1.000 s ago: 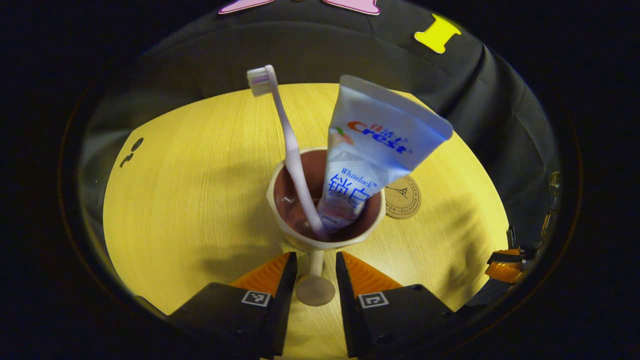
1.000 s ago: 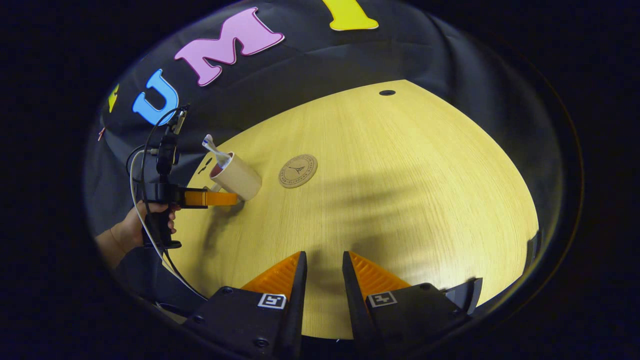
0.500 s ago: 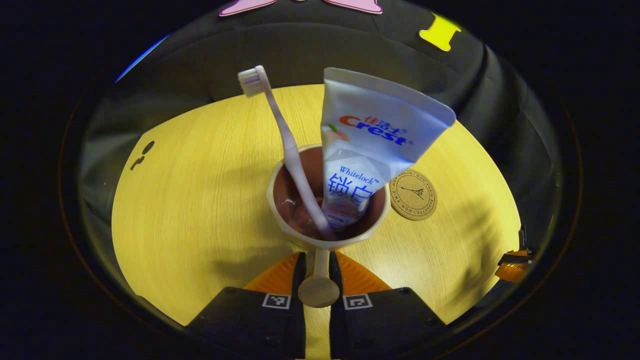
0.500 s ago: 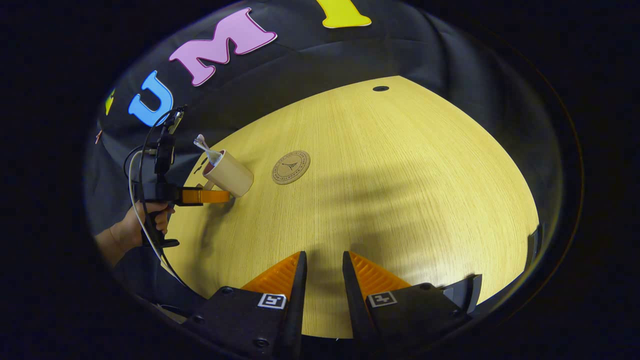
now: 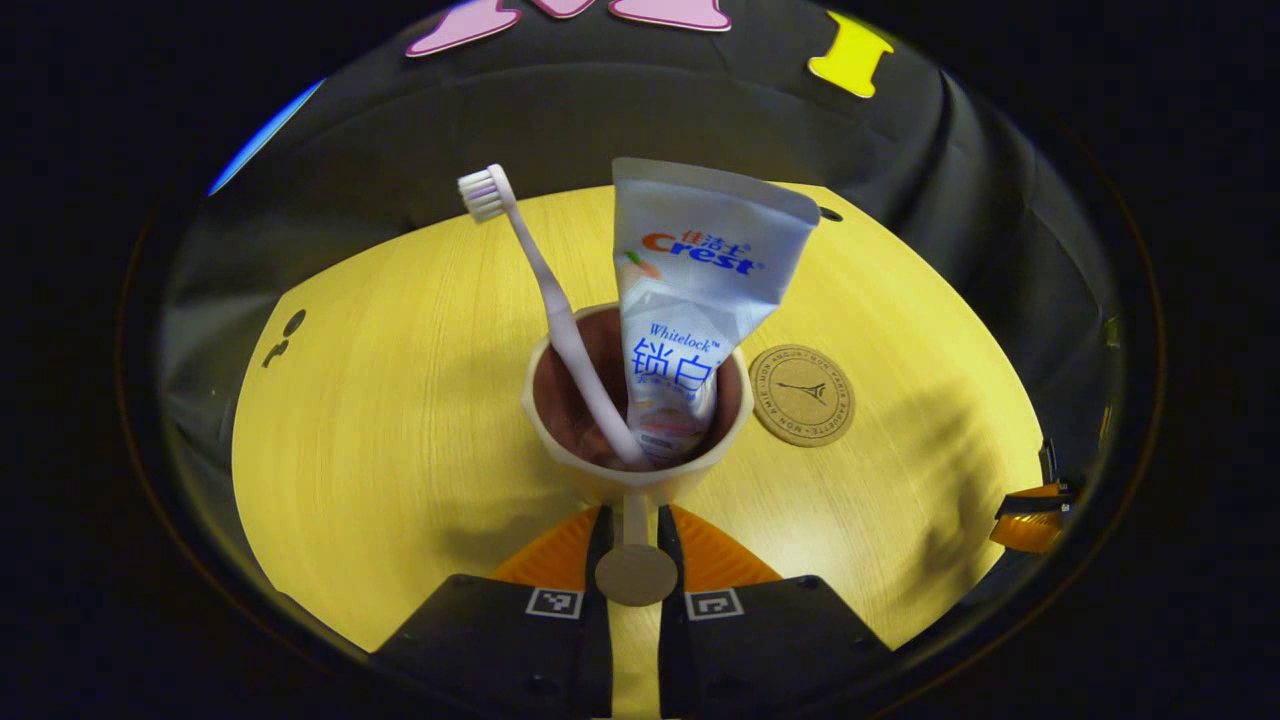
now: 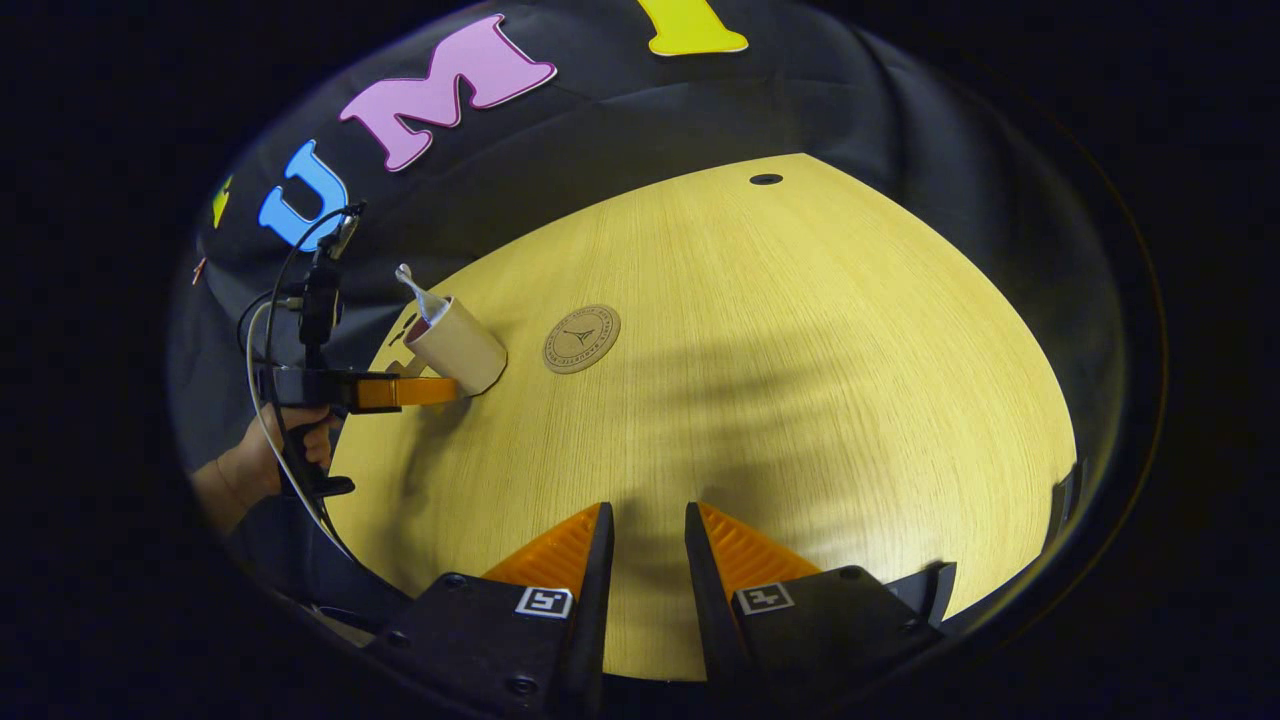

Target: Put the toothbrush and toothpaste on the desktop into the cup, then pick up the cup and place it on the coaster on the desktop.

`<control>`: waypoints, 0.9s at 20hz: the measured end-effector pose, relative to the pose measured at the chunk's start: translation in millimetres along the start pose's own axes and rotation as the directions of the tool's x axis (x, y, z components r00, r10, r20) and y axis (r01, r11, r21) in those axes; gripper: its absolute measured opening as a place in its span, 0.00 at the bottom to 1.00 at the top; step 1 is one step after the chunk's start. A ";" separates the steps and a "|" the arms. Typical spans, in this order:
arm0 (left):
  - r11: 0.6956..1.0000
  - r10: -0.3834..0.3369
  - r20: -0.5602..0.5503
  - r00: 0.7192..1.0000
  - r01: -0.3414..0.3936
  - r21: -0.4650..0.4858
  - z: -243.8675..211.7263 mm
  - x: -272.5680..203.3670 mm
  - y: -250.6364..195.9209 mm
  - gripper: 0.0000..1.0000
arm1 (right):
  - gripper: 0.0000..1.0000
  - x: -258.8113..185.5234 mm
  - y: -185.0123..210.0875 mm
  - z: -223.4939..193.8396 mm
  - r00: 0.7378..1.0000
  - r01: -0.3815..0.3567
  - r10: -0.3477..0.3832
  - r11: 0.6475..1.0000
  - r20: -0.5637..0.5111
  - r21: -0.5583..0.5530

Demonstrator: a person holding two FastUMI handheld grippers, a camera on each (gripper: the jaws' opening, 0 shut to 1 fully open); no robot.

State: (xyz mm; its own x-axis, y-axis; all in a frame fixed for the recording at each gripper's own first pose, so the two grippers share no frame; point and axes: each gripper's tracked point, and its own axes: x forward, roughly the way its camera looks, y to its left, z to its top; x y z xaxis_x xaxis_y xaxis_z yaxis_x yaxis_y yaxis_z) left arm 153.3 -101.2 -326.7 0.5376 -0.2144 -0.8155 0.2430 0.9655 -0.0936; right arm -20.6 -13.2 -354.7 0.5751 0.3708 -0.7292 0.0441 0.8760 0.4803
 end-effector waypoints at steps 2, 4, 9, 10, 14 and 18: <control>1.000 -0.010 0.006 1.000 0.010 0.019 3.7 -1.6 -9.9 0.23 | 0.44 -0.9 -2.9 2.1 1.000 0.001 -0.001 1.000 0.005 0.003; 0.999 -0.023 0.012 1.000 0.023 0.049 8.8 -0.5 -23.3 0.23 | 0.44 -2.2 -6.9 5.3 1.000 0.003 -0.003 1.000 0.010 0.011; 0.992 -0.079 0.028 0.997 0.076 0.100 28.6 2.3 -64.1 0.23 | 0.44 -5.7 -17.4 8.5 1.000 0.013 -0.013 0.999 0.020 0.036; 0.990 -0.087 0.030 0.996 0.083 0.111 32.7 3.2 -71.5 0.23 | 0.44 -6.7 -19.2 9.4 1.000 0.013 -0.014 0.999 0.024 0.041; 0.983 -0.106 0.027 0.994 0.101 0.152 44.3 11.1 -96.6 0.27 | 0.44 -15.5 -33.4 9.7 0.999 0.030 -0.032 0.998 0.037 0.059; 0.978 -0.114 0.017 0.993 0.109 0.177 47.1 19.8 -111.1 0.23 | 0.44 -23.9 -53.0 6.8 0.997 0.055 -0.060 0.994 0.048 0.097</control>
State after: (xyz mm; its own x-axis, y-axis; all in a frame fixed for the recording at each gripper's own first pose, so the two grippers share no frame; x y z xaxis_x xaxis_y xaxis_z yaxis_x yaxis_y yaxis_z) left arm 174.9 -219.7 -305.6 0.5199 -0.3254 -0.7898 0.4390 0.8949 -0.0798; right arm -31.1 -70.6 -359.4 0.6101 0.3026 -0.7322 0.1542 0.8612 0.4844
